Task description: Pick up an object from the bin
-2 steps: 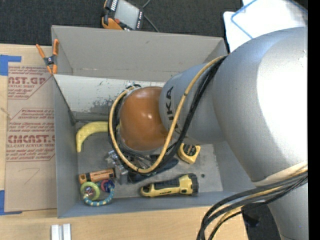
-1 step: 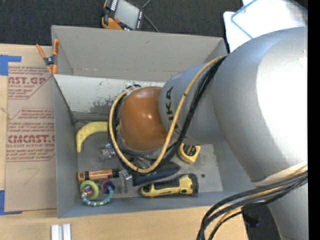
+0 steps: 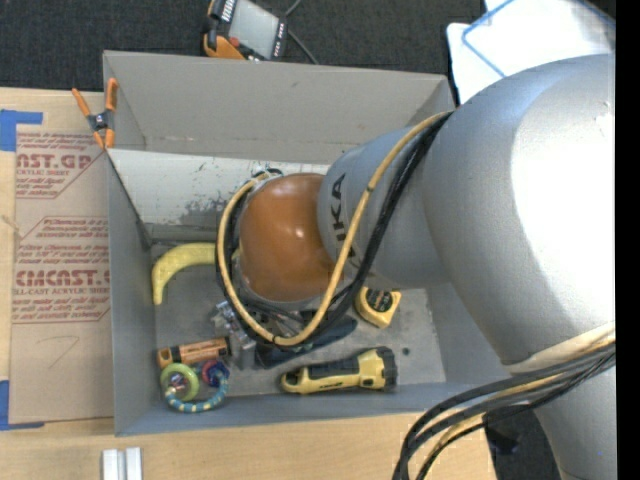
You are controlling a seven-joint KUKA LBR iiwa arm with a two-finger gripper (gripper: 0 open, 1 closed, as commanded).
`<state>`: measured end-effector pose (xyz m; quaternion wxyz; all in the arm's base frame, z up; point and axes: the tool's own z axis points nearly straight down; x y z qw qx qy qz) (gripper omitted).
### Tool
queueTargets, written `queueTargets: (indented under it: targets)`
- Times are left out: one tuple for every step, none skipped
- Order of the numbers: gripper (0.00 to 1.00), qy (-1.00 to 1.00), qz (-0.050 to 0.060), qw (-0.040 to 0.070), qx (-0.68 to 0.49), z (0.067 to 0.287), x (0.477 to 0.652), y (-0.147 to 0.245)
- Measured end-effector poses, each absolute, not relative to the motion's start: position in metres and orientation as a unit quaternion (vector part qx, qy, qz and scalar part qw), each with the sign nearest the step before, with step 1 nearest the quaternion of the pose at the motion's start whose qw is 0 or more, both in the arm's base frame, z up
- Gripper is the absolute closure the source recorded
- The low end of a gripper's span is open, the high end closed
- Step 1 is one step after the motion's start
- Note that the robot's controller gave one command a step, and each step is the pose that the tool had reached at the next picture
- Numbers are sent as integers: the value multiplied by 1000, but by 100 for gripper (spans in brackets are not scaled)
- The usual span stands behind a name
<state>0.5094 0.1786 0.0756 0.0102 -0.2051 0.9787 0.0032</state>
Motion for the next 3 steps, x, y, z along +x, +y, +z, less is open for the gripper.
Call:
queueTargets:
  targets:
    - [100,979,3,10,-205,76,509,179]
    - [100,980,3,8,-201,166,518,180]
    - [100,980,4,9,-197,89,510,166]
